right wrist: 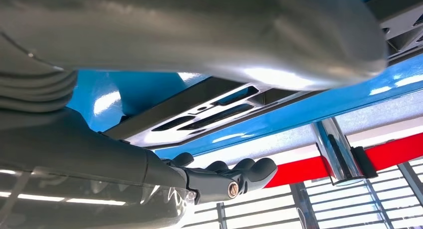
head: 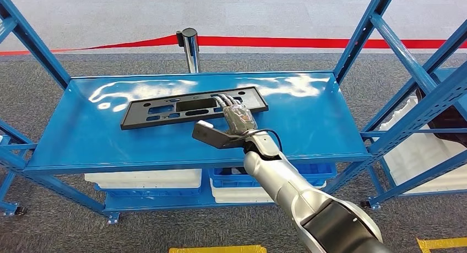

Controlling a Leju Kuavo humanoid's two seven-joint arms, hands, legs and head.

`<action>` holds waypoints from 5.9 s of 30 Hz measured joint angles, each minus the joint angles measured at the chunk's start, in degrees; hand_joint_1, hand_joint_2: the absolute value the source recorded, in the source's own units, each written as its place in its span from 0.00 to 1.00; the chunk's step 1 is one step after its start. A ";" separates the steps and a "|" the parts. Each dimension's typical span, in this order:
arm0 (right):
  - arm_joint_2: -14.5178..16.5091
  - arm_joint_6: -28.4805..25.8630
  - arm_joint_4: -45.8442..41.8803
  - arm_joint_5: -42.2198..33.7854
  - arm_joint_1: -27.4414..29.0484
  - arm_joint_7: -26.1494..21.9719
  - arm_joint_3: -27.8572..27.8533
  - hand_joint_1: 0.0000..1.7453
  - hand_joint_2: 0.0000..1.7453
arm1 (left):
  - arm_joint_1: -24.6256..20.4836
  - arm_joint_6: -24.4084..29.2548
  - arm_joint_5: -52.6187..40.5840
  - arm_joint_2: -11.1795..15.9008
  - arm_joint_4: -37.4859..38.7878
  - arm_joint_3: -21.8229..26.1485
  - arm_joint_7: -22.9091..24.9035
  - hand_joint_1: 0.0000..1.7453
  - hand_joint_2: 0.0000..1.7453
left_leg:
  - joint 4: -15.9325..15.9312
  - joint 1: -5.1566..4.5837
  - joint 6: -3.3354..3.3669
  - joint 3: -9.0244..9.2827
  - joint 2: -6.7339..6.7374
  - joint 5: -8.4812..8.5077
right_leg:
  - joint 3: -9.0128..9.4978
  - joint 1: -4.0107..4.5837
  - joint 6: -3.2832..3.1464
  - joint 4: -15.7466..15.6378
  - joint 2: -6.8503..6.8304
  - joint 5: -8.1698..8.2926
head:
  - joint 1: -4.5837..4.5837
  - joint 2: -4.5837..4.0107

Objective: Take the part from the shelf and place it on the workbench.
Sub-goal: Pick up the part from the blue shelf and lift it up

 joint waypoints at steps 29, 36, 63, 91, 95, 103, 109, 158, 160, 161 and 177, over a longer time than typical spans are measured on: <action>0.13 0.06 0.00 -0.17 0.01 -0.09 0.00 0.00 0.00 | 0.00 -0.26 -0.09 -0.01 0.00 0.09 -0.31 0.00 0.00 | 0.10 -0.24 0.05 -0.03 -0.01 -0.04 | 0.01 -0.16 0.03 -0.05 -0.01 0.02 | -0.04 0.00; 0.22 0.06 -0.04 -0.26 0.01 -0.09 0.00 0.00 0.00 | 0.00 -0.26 -0.34 -0.01 0.00 0.49 -0.31 0.00 0.00 | 0.60 -0.71 0.66 -0.32 -0.01 -0.31 | 0.08 -0.58 0.58 -0.28 -0.01 0.16 | -0.20 0.00; 0.05 -0.20 -0.48 -0.64 0.36 -0.28 0.04 0.00 0.00 | -0.08 -0.22 -0.90 -0.33 -0.05 1.39 -0.36 0.00 0.00 | 5.41 0.51 -1.82 -2.91 0.23 -0.44 | 0.81 0.13 -2.71 1.23 0.24 -1.74 | -1.52 0.00; -0.20 -1.28 -0.66 0.19 0.58 0.80 0.07 0.00 0.00 | 0.32 0.24 -2.04 -0.60 0.00 1.75 0.73 0.00 0.00 | -0.28 -1.63 1.90 1.25 -0.27 -1.22 | -2.62 3.08 -3.83 1.71 0.16 0.66 | -0.11 0.00; -0.21 -1.40 -0.66 -0.19 0.61 0.98 0.07 0.00 0.00 | 0.33 0.20 -2.08 -0.60 0.00 2.21 0.46 0.00 0.00 | -0.32 -1.55 1.84 1.27 -0.27 -1.18 | -2.60 3.06 -3.89 1.72 0.16 0.66 | -0.22 0.00; -0.22 -0.63 -0.66 -2.09 0.68 0.30 0.01 0.00 1.00 | 0.43 0.08 -2.08 -0.60 0.00 2.83 -0.23 0.00 0.00 | -0.31 -1.80 1.83 1.27 -0.28 -1.17 | -2.57 2.93 -3.89 1.72 0.16 0.67 | -0.21 0.00; -0.22 0.03 -0.66 -2.53 0.73 0.18 -0.02 0.00 1.00 | 0.45 0.07 -2.08 -0.60 0.00 2.92 -0.35 0.00 0.00 | -0.30 -1.89 1.85 1.27 -0.28 -1.19 | -2.57 2.85 -3.88 1.71 0.16 0.66 | -0.22 0.00; -0.58 1.09 -0.63 -1.83 1.28 1.36 0.03 1.00 1.00 | 0.85 -0.95 -0.46 -0.62 0.00 5.70 -3.85 0.00 0.00 | -0.30 -1.88 1.85 1.31 -0.29 -1.19 | -2.54 2.84 -3.88 1.71 0.15 0.66 | -0.25 0.00; -0.67 0.86 -0.63 -1.74 1.41 1.49 0.03 1.00 1.00 | 0.85 -0.94 -0.42 -0.62 0.00 5.84 -3.91 0.00 0.00 | -0.30 -1.88 1.85 1.32 -0.28 -1.19 | -2.53 2.84 -3.88 1.71 0.16 0.66 | -0.25 0.00; -0.71 0.69 -0.63 -1.69 1.45 1.50 0.03 1.00 1.00 | 0.85 -0.93 -0.41 -0.62 0.00 5.94 -3.92 0.00 0.00 | -0.30 -1.88 1.85 1.32 -0.28 -1.19 | -2.53 2.84 -3.88 1.71 0.16 0.66 | -0.26 0.00; -2.38 -3.62 -5.43 -12.62 4.39 -10.36 -4.03 1.00 1.00 | 0.95 6.06 0.08 -0.62 0.00 8.04 -9.60 0.00 0.00 | -0.30 -1.87 1.85 1.39 -0.26 -1.19 | -2.49 2.84 -3.88 1.70 0.16 0.66 | -0.28 0.00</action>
